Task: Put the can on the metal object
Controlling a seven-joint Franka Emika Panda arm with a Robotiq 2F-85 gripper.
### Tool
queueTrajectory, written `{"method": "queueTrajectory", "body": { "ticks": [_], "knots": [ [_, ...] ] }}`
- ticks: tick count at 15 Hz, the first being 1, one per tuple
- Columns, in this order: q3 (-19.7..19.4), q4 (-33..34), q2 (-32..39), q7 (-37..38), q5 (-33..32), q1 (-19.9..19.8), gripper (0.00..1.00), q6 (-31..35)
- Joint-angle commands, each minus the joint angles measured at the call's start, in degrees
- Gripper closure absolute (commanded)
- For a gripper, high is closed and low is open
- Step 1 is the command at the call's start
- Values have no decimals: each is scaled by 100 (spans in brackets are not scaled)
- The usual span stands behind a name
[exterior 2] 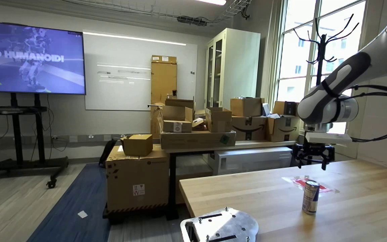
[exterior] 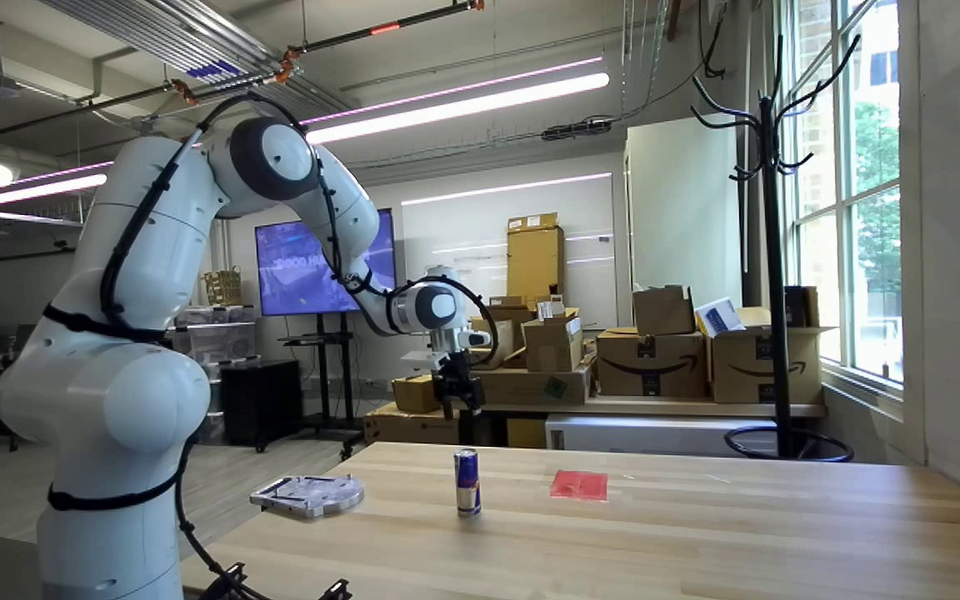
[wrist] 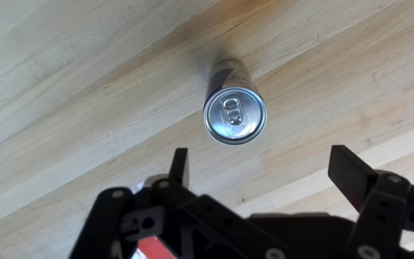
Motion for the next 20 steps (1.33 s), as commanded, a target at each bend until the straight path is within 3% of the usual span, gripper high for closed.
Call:
{"method": "queueTrajectory", "body": {
  "ticks": [1, 20],
  "knots": [
    [54, -28, 167, -338, 201, -99, 0, 238],
    [122, 85, 678, -831, 532, -204, 0, 463]
  ]
}}
